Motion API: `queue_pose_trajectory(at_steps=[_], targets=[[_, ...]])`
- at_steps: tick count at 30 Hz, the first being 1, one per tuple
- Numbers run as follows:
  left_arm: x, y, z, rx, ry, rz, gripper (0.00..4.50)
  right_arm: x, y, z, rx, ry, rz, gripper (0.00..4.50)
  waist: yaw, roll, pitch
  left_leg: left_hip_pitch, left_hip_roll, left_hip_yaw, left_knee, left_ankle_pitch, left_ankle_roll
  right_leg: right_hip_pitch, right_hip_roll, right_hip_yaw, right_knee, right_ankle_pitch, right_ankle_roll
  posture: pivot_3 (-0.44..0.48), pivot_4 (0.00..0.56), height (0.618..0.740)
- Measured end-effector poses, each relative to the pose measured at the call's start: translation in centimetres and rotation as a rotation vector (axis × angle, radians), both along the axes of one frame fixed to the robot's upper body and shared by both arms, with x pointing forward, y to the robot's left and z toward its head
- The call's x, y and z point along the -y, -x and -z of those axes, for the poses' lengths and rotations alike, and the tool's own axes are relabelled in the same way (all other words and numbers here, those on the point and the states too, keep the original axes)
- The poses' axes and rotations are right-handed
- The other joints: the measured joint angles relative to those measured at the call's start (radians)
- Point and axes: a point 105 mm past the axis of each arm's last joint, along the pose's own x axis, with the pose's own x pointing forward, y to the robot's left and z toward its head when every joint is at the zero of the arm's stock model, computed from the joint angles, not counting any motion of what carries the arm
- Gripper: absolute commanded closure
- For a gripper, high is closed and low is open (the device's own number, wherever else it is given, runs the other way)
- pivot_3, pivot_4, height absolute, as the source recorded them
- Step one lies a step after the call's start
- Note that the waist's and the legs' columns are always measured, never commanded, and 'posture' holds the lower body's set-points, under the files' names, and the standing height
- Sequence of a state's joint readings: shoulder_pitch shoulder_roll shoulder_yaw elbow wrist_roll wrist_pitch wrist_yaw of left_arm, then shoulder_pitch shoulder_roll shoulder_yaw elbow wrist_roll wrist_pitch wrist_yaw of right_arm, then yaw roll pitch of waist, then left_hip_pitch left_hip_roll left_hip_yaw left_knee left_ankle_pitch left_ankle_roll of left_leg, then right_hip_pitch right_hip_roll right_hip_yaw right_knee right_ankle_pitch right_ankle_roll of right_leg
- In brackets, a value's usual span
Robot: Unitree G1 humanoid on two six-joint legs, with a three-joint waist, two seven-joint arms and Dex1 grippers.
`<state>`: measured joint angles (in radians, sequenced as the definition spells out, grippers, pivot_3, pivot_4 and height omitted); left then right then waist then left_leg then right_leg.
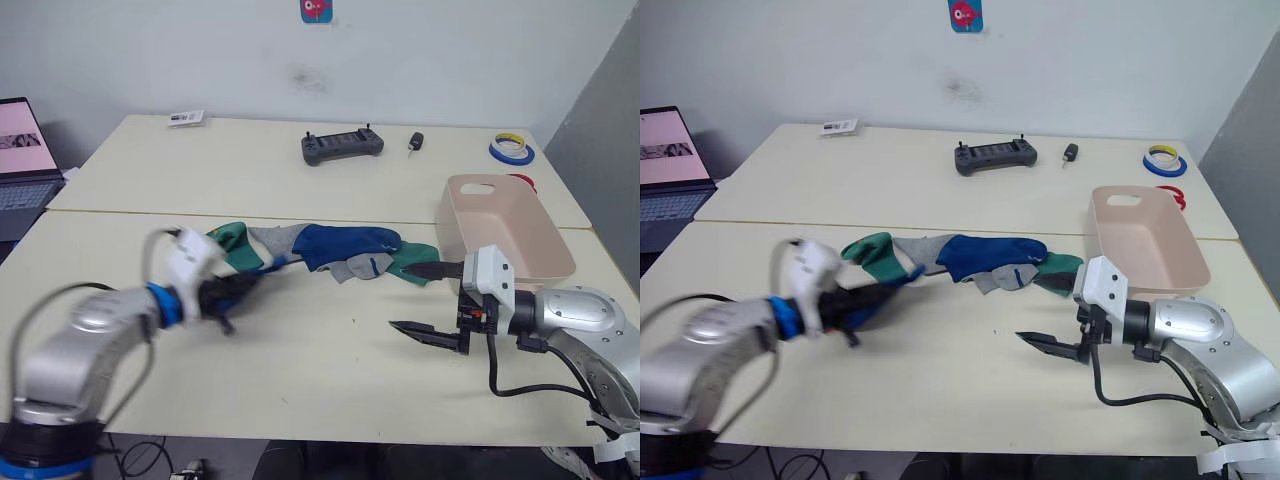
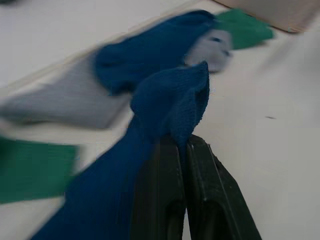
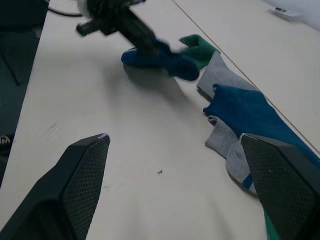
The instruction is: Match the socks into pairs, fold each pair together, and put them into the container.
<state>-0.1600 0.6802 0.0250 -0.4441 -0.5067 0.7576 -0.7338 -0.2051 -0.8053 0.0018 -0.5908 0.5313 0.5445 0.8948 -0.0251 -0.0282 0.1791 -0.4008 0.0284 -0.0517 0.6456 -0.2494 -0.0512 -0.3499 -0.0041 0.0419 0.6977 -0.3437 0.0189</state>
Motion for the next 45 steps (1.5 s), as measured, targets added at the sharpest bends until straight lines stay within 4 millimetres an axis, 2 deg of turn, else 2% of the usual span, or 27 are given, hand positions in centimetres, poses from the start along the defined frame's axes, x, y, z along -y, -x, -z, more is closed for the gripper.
queue_pose_trajectory(at_steps=[2,6,9,12,13,14,18,20,22,24,26,29,33,35,42,45], targets=[[2.2,0.4,1.2,-0.028,-0.001,0.056,4.48,0.3,-0.1,0.0,0.006,0.015,0.008,0.0,-0.001,0.0,0.0,0.0,0.0,0.0,0.0,0.0,0.0,0.0,0.001,0.0,0.0,0.0,0.0,0.0,0.15,0.74],[6.3,0.3,1.6,-0.028,0.027,0.144,4.48,1.1,-0.1,0.3,0.001,0.039,0.035,0.0,0.0,0.0,0.0,0.0,0.0,0.0,0.0,0.0,0.0,0.0,0.001,0.001,0.0,0.0,0.0,0.0,0.15,0.74],[8.5,-0.3,2.4,-0.048,0.068,0.141,4.48,1.5,0.0,0.1,0.012,0.05,0.053,0.0,0.0,0.0,0.0,0.0,-0.001,0.0,0.0,0.0,0.0,0.001,0.002,0.0,0.0,0.0,0.0,0.0,0.15,0.74],[9.8,-0.7,2.7,-0.077,0.102,0.154,4.48,1.8,0.2,0.1,0.016,0.058,0.062,0.0,-0.001,0.0,0.0,0.0,-0.001,0.0,0.0,0.0,0.0,0.001,0.002,0.0,0.0,0.0,0.0,0.0,0.15,0.74],[10.1,-0.9,2.6,-0.076,0.11,0.155,3.98,1.9,0.2,0.1,0.014,0.059,0.065,0.0,-0.001,0.0,0.0,0.0,-0.001,0.0,0.0,0.0,0.0,0.001,0.002,0.0,0.0,0.0,0.0,0.0,0.15,0.74],[10.4,-1.1,2.4,-0.066,0.109,0.159,3.8,1.9,0.2,0.1,0.014,0.059,0.065,0.0,-0.001,0.0,0.0,0.0,-0.001,0.0,0.0,0.0,0.0,0.001,0.002,0.0,0.0,0.0,0.0,0.0,0.15,0.74],[11.4,-0.6,2.2,-0.028,0.088,0.227,2.56,1.9,0.4,-0.1,0.024,0.064,0.062,0.0,-0.001,0.0,0.0,0.0,-0.001,0.001,0.0,0.0,0.0,0.001,0.003,0.001,-0.001,0.0,0.0,0.0,0.15,0.74],[10.9,0.0,1.9,-0.01,0.059,0.274,1.84,2.0,0.4,-0.1,0.024,0.072,0.06,0.0,-0.002,0.0,0.0,0.001,0.0,0.001,0.0,0.0,0.0,0.0,0.003,0.001,0.0,0.0,0.0,0.0,0.15,0.74],[9.6,0.8,1.4,0.031,0.005,0.331,1.23,2.0,0.5,-0.1,0.022,0.08,0.058,0.0,-0.004,0.0,0.0,0.001,0.001,0.0,0.0,0.0,0.0,0.001,0.003,0.001,0.0,0.0,0.0,0.0,0.15,0.74],[7.7,1.2,0.7,0.08,-0.051,0.376,0.62,2.1,0.6,-0.1,0.02,0.089,0.05,0.0,-0.004,0.001,0.0,0.001,0.001,0.0,-0.001,0.0,0.0,0.0,0.003,0.001,0.0,0.0,0.0,0.0,0.15,0.74],[4.7,1.0,0.1,0.131,-0.138,0.408,0.04,2.0,0.7,-0.1,0.018,0.103,0.033,0.0,-0.004,0.001,0.0,0.001,0.001,0.001,-0.001,0.0,0.0,0.0,0.003,0.001,-0.001,0.0,0.0,0.0,0.15,0.74],[-0.1,-0.4,-1.7,0.235,-0.27,0.394,0.02,1.9,0.9,0.1,0.01,0.128,0.005,0.0,-0.002,0.002,0.001,0.001,0.0,0.001,-0.001,0.0,0.0,0.0,0.002,0.0,-0.001,0.0,0.0,0.0,0.15,0.74],[-3.8,-1.0,-0.5,0.28,-0.449,0.472,0.02,1.5,1.0,0.5,0.007,0.143,-0.018,0.0,0.002,0.003,0.002,0.0,-0.002,0.002,-0.001,0.0,0.0,0.0,0.002,0.0,-0.002,0.0,0.0,0.0,0.15,0.74],[-4.1,-1.1,0.2,0.288,-0.477,0.505,0.02,1.3,1.0,0.6,0.006,0.146,-0.027,0.0,0.004,0.003,0.002,0.0,-0.002,0.001,0.0,0.0,0.0,0.0,0.002,0.0,-0.002,0.0,0.0,0.0,0.15,0.74],[-2.1,-2.5,2.1,0.429,-0.551,0.626,0.02,1.3,1.3,1.1,-0.014,0.142,-0.029,0.0,0.006,0.003,0.002,0.0,0.0,0.001,0.0,0.0,0.0,-0.001,0.003,0.0,-0.001,0.0,0.0,0.0,0.15,0.74],[-1.8,-3.3,2.2,0.503,-0.612,0.671,0.64,1.2,1.4,1.2,-0.012,0.143,-0.029,0.0,0.001,0.003,0.002,0.0,0.0,0.001,0.0,0.0,0.0,-0.001,0.003,-0.001,0.0,0.0,0.0,0.0,0.15,0.74]])
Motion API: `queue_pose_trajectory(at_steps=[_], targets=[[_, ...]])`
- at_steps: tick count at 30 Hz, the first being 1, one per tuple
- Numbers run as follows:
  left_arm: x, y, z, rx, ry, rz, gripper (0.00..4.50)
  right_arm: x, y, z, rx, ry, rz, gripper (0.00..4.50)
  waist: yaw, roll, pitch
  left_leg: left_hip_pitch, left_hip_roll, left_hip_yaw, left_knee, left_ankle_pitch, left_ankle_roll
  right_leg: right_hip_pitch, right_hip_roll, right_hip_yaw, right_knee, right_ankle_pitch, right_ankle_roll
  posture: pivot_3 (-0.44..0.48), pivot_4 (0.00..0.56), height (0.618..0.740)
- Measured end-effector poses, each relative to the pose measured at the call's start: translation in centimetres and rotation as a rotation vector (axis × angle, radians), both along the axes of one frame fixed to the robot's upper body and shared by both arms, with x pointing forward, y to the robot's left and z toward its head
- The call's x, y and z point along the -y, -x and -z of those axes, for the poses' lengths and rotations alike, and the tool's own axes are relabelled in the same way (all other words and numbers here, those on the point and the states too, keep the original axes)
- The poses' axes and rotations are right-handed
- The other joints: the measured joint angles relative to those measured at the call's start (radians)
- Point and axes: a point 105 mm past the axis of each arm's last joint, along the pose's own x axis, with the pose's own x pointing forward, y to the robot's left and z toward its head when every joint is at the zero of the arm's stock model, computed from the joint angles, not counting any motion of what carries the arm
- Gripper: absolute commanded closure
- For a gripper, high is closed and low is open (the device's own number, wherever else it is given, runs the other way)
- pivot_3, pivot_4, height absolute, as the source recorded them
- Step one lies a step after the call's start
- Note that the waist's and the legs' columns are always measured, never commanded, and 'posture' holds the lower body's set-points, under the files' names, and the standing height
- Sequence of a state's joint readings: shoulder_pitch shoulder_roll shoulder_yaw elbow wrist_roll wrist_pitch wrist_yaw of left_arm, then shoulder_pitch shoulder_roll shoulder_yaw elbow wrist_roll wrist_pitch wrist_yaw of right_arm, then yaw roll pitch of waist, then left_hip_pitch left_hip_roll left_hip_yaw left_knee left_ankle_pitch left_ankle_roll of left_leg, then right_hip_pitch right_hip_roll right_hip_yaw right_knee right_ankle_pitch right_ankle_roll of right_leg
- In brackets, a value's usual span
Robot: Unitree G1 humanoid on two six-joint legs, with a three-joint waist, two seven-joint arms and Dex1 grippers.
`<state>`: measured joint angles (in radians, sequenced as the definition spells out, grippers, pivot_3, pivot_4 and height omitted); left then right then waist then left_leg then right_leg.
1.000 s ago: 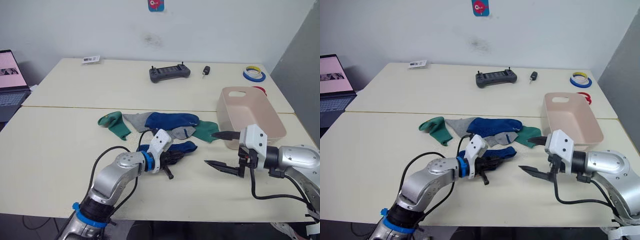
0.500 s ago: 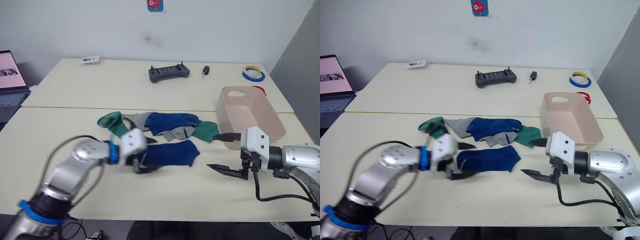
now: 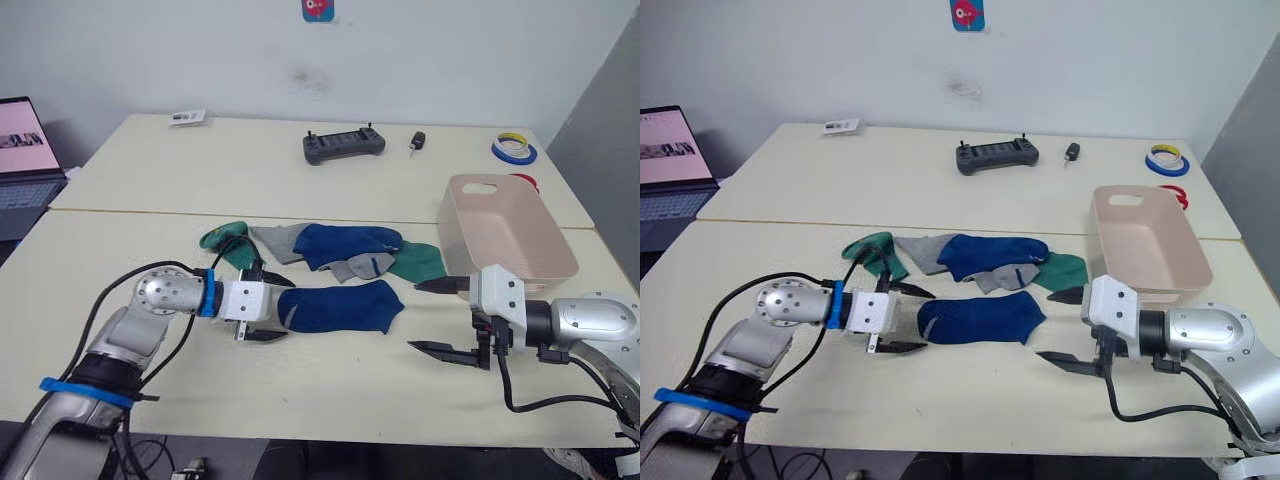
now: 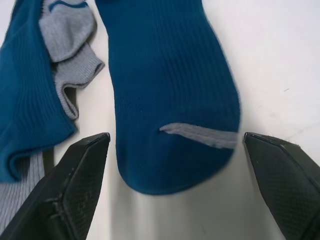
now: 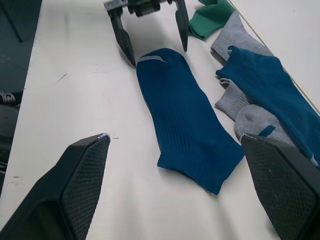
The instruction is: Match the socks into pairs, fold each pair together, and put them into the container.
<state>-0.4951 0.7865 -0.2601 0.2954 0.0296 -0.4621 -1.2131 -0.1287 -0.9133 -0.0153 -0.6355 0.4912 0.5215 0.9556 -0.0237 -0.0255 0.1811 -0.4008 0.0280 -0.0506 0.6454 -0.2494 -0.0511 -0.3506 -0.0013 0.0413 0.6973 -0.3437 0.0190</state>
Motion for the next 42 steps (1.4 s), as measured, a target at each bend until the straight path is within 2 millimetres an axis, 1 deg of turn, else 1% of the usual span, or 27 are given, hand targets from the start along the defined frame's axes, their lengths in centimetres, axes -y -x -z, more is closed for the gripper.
queue_pose_trajectory(at_steps=[4,6,9,12,17,19,21,23,26,27,30,31,37,39,42], targets=[[-0.1,-0.3,0.2,0.054,-0.04,0.052,1.97,0.1,-0.3,0.0,0.038,0.02,0.026,0.0,-0.003,0.0,0.0,0.0,0.0,0.0,0.0,0.0,0.0,0.0,0.0,0.0,0.0,0.0,0.0,0.0,0.15,0.74],[-0.2,-0.3,0.4,0.062,-0.044,0.064,2.56,0.0,-0.6,0.2,0.071,0.04,0.035,0.0,-0.003,0.0,0.0,0.0,0.0,0.0,0.0,0.0,0.0,0.0,0.0,-0.001,0.0,0.0,0.0,0.0,0.15,0.74],[-0.3,-0.1,0.7,0.064,-0.042,0.074,3.48,-0.3,-1.2,1.3,0.137,0.1,0.035,0.0,-0.003,0.0,0.0,0.0,0.0,0.0,0.0,0.0,0.0,0.0,0.0,-0.001,0.0,0.0,0.0,0.0,0.15,0.74],[-0.3,-0.1,0.7,0.054,-0.027,0.072,4.42,-1.1,-1.1,2.5,0.181,0.141,-0.009,0.0,-0.003,0.0,0.0,0.0,0.0,0.0,0.0,0.0,0.0,-0.001,0.0,-0.001,0.0,0.0,0.0,0.0,0.15,0.74],[-0.3,0.1,0.5,0.033,0.023,0.057,4.47,-2.6,-0.7,4.4,0.243,0.149,-0.067,0.0,-0.004,0.0,0.0,0.0,0.0,0.0,0.0,0.0,0.0,0.0,0.0,-0.001,0.001,0.0,0.0,0.0,0.15,0.74],[-0.3,0.1,0.5,0.025,0.031,0.05,4.47,-3.5,-0.6,5.6,0.236,0.14,-0.084,0.0,-0.005,0.0,0.0,0.0,0.0,0.0,0.0,0.0,0.0,0.0,0.0,-0.001,0.001,0.0,0.0,0.0,0.15,0.74],[-0.3,0.1,0.5,0.024,0.032,0.049,4.47,-3.5,-1.1,6.5,0.236,0.154,-0.067,0.0,-0.004,0.0,0.0,0.0,0.0,0.0,0.0,0.0,0.0,0.0,0.001,-0.001,0.001,0.0,0.0,0.0,0.15,0.74],[-0.3,0.1,0.5,0.026,0.033,0.049,4.47,-3.2,-2.0,7.4,0.241,0.183,-0.042,0.0,-0.004,0.0,0.0,0.001,-0.001,0.001,0.0,0.0,0.0,0.0,0.001,-0.001,0.001,0.0,0.0,0.0,0.15,0.74],[-0.3,0.1,0.6,0.025,0.033,0.048,4.5,-3.2,-2.7,8.0,0.245,0.189,-0.016,0.58,-0.003,0.0,0.0,0.0,0.0,0.0,0.0,0.0,0.0,-0.001,0.001,-0.001,0.001,0.0,0.0,0.0,0.15,0.74],[-0.3,0.2,0.6,0.024,0.034,0.048,4.5,-3.4,-2.8,8.1,0.249,0.185,-0.015,0.89,-0.004,0.0,0.0,0.001,0.0,0.0,0.0,0.0,0.0,-0.001,0.001,-0.001,0.001,0.0,0.0,0.0,0.15,0.74],[-0.2,0.3,0.6,0.024,0.034,0.051,4.5,-3.8,-3.3,8.3,0.258,0.184,-0.005,1.91,-0.005,0.0,0.0,0.001,0.0,0.0,0.0,0.0,0.0,-0.001,0.001,-0.001,0.001,0.0,0.0,0.0,0.15,0.74],[-0.2,0.3,0.6,0.024,0.035,0.052,4.5,-3.8,-3.4,8.3,0.258,0.183,0.001,2.31,-0.005,0.0,0.0,0.001,0.0,0.0,0.0,0.0,0.0,-0.001,0.001,-0.001,0.001,0.0,0.0,0.0,0.15,0.74],[-0.4,0.7,1.2,0.007,0.031,0.048,4.5,-3.5,-3.7,8.6,0.254,0.191,0.02,4.36,-0.005,0.0,0.0,0.001,0.0,0.0,0.0,0.0,0.0,-0.001,0.001,-0.001,0.001,0.0,0.0,0.0,0.15,0.74],[-0.6,0.9,1.2,0.0,0.03,0.044,4.5,-3.5,-3.7,8.5,0.251,0.192,0.017,4.44,-0.005,0.0,0.0,0.001,0.0,0.0,0.0,0.0,0.0,-0.001,0.001,-0.001,0.001,0.0,0.0,0.0,0.15,0.74],[-1.0,2.6,1.5,-0.078,0.016,0.056,4.5,-3.7,-3.2,7.9,0.23,0.169,-0.007,4.44,-0.006,0.001,0.0,0.0,0.001,0.001,0.0,0.0,0.0,-0.001,0.0,-0.001,0.001,0.0,0.0,0.0,0.15,0.74]])
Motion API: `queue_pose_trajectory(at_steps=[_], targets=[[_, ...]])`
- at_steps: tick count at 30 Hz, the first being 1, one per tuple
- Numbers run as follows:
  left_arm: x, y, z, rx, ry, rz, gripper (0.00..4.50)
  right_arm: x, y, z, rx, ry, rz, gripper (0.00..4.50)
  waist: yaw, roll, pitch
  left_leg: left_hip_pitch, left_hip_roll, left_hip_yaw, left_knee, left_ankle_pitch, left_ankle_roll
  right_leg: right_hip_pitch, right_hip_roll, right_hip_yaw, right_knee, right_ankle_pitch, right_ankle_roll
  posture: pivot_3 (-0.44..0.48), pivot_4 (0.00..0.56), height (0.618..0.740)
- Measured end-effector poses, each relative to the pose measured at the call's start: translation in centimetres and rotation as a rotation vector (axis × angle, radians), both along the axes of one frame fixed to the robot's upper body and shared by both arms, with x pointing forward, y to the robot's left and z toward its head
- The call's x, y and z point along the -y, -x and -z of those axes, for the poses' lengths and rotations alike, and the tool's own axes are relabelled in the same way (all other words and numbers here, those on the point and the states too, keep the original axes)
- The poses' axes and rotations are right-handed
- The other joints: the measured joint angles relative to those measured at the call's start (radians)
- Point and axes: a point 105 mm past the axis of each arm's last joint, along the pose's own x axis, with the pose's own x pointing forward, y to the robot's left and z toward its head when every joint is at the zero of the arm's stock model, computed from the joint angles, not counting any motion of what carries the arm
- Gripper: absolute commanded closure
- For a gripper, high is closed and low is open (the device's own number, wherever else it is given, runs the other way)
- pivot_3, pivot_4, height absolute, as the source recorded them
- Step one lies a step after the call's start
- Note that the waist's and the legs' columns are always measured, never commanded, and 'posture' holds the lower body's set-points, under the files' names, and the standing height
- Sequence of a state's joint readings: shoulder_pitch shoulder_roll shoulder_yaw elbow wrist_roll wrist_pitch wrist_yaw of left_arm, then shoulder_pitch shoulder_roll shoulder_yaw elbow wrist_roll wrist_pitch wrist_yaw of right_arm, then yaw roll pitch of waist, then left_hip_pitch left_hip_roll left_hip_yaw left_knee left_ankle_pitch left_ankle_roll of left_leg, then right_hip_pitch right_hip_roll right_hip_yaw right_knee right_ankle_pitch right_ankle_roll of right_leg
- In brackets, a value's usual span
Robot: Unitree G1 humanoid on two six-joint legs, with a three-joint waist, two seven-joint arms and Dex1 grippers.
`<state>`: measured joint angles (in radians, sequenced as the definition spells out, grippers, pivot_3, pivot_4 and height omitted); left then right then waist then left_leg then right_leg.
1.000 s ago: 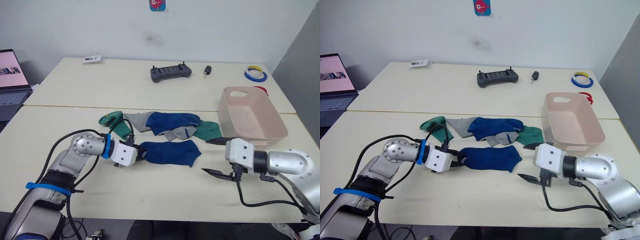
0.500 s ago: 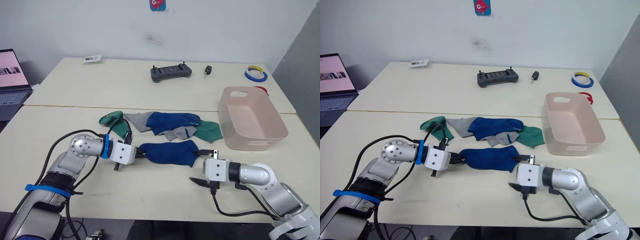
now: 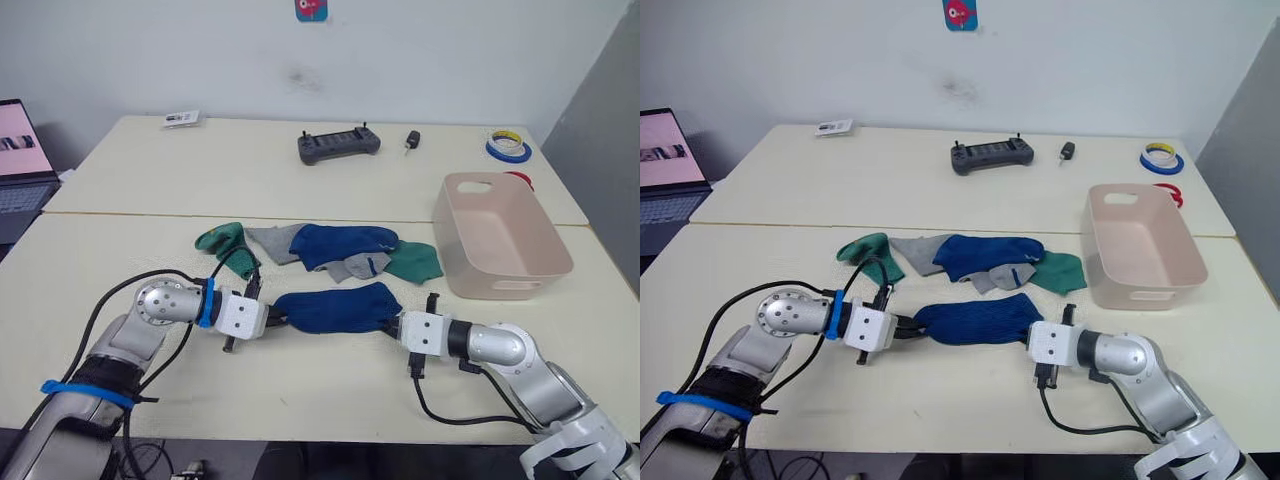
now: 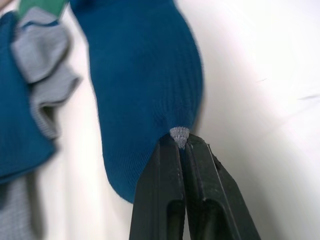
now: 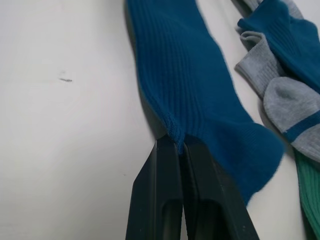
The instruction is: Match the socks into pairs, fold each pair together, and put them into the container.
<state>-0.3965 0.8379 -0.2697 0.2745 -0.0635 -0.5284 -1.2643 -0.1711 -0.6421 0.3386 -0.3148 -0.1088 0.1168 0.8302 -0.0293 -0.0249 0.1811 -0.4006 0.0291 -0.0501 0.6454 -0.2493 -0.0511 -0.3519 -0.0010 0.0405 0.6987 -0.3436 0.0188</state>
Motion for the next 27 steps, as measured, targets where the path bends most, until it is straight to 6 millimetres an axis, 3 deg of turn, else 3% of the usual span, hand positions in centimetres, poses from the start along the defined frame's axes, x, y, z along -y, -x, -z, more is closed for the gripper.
queue_pose_trajectory(at_steps=[4,9,14,17,22,27], targets=[[-0.5,3.3,-0.7,-0.198,-0.027,0.013,4.5,-0.4,2.8,-1.2,-0.116,-0.019,-0.102,4.44,-0.002,0.001,0.001,0.0,0.001,-0.002,0.0,0.0,0.0,0.001,-0.001,0.001,0.0,0.0,0.0,0.0,0.15,0.74],[0.2,8.7,-2.9,-0.524,0.01,0.012,4.5,1.0,7.6,-3.6,-0.399,0.008,-0.207,4.44,0.0,0.002,0.001,0.002,0.001,-0.003,0.0,0.0,0.0,0.004,-0.002,0.0,-0.001,0.0,0.0,0.0,0.15,0.74],[0.1,11.2,-3.2,-0.791,0.006,-0.071,4.5,1.0,10.3,-5.1,-0.622,-0.03,-0.257,4.44,0.0,0.002,0.001,0.003,0.001,-0.003,0.0,0.0,0.0,0.005,-0.001,0.0,-0.001,0.0,0.0,0.0,0.15,0.74],[0.1,10.4,-2.4,-0.863,0.049,-0.173,4.5,1.1,8.9,-4.6,-0.667,-0.048,-0.177,4.44,0.0,0.002,0.001,0.002,0.0,-0.002,0.0,0.0,0.0,0.004,0.001,0.0,-0.001,0.0,0.0,0.0,0.15,0.74],[0.2,7.0,0.2,-0.924,0.108,-0.353,4.5,1.1,4.9,-1.5,-0.706,-0.061,0.013,4.44,0.001,0.001,0.001,0.0,-0.001,-0.001,0.0,0.0,0.0,0.001,0.003,0.0,-0.001,0.0,0.0,0.0,0.15,0.74],[0.3,3.9,0.7,-0.905,0.11,-0.44,4.5,1.2,1.6,-0.5,-0.638,-0.028,0.089,4.44,0.0,0.001,0.001,-0.001,0.0,-0.001,0.0,0.0,0.0,-0.001,0.004,0.0,0.0,0.0,0.0,0.0,0.15,0.74]])
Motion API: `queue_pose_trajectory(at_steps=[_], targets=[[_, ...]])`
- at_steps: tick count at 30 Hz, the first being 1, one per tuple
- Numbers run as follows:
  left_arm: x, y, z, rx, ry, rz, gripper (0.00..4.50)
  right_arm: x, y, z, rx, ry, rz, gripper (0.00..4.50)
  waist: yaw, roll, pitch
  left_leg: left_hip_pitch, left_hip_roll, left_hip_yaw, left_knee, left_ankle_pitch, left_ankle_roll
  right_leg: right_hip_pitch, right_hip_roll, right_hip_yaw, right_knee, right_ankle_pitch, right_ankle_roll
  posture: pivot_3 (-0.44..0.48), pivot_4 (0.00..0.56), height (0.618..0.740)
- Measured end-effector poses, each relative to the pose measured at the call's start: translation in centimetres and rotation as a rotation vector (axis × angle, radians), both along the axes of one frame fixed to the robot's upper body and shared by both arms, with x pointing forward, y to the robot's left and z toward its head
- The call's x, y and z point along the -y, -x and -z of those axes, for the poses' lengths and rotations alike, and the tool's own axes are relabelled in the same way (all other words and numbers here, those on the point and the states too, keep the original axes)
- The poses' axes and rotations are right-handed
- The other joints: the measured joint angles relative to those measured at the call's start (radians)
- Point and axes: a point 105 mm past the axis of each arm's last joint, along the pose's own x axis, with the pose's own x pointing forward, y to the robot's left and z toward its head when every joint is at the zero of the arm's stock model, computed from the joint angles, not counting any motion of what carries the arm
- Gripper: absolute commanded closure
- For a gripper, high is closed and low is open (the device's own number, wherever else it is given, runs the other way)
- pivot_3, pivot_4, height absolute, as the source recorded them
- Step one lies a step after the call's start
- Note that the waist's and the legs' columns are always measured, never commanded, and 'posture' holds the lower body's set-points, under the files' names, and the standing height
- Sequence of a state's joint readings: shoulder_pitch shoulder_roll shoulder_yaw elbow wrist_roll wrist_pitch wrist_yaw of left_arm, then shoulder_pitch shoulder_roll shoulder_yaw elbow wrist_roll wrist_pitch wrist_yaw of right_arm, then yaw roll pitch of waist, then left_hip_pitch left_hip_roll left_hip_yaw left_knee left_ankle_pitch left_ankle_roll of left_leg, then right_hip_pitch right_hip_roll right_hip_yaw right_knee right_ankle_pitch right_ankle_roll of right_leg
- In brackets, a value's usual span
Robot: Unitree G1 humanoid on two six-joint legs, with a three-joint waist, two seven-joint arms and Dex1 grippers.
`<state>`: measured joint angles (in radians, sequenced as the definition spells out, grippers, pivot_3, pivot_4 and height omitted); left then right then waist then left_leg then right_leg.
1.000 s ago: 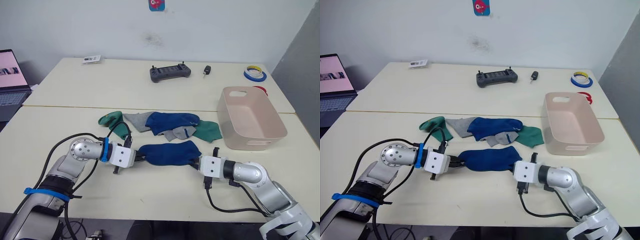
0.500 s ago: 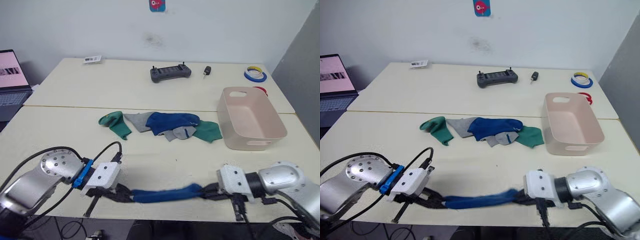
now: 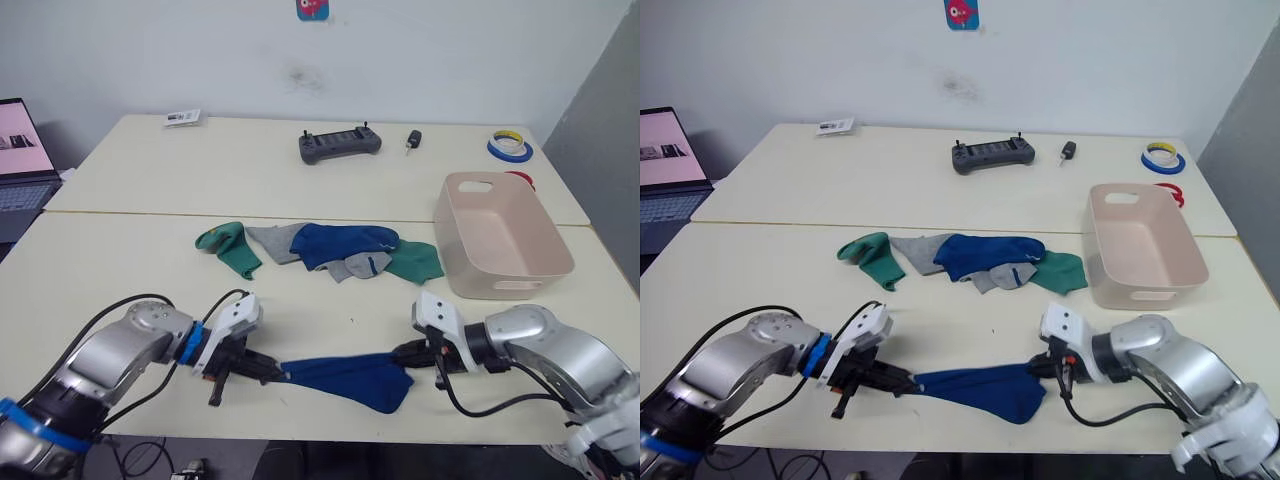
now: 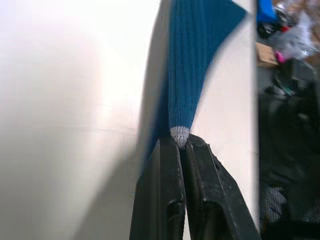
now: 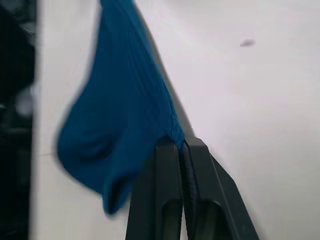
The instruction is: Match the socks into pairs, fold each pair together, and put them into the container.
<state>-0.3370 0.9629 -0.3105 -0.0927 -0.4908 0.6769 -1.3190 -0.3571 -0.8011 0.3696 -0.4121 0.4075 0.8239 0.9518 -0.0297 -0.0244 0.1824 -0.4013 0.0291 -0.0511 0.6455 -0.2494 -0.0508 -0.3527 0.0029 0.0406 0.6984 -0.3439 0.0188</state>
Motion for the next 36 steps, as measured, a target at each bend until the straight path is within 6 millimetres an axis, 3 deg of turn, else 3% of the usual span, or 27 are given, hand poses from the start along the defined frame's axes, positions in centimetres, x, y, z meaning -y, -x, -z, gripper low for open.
queue_pose_trajectory(at_steps=[7,18,21,32,36], targets=[[0.2,-3.3,-0.6,0.028,-0.007,-0.076,4.5,0.1,-2.3,0.1,0.066,0.016,0.021,4.44,0.001,0.0,0.0,0.0,-0.001,0.001,0.0,0.0,0.0,0.0,-0.001,0.0,0.0,0.0,0.0,0.0,0.15,0.74],[0.7,-4.8,-0.4,0.009,0.002,-0.109,4.5,-0.1,-2.9,0.3,0.103,0.02,0.026,4.44,0.001,0.0,0.0,0.0,-0.001,0.0,0.001,0.0,0.0,0.001,-0.002,0.0,0.001,0.0,0.0,0.0,0.15,0.74],[0.8,-4.7,-0.5,-0.002,-0.003,-0.107,4.5,-0.2,-3.0,0.3,0.111,0.02,0.027,3.81,0.0,0.0,0.0,0.0,-0.001,0.0,0.001,0.0,0.0,0.001,-0.002,0.0,0.001,0.0,0.0,0.0,0.15,0.74],[0.5,-4.3,-0.5,-0.015,-0.006,-0.123,4.5,-0.3,-3.9,-0.8,0.191,-0.032,0.029,0.03,-0.001,0.0,0.0,0.0,0.0,0.0,0.0,0.0,0.0,0.0,-0.002,0.0,0.001,0.0,0.0,0.0,0.15,0.74],[0.0,-4.0,-0.5,-0.022,-0.014,-0.155,4.5,0.3,-4.2,-3.0,0.253,-0.109,0.008,0.03,-0.001,0.0,0.0,0.0,0.0,0.0,0.0,0.0,0.0,0.0,-0.003,0.0,0.001,0.0,0.0,0.0,0.15,0.74]])
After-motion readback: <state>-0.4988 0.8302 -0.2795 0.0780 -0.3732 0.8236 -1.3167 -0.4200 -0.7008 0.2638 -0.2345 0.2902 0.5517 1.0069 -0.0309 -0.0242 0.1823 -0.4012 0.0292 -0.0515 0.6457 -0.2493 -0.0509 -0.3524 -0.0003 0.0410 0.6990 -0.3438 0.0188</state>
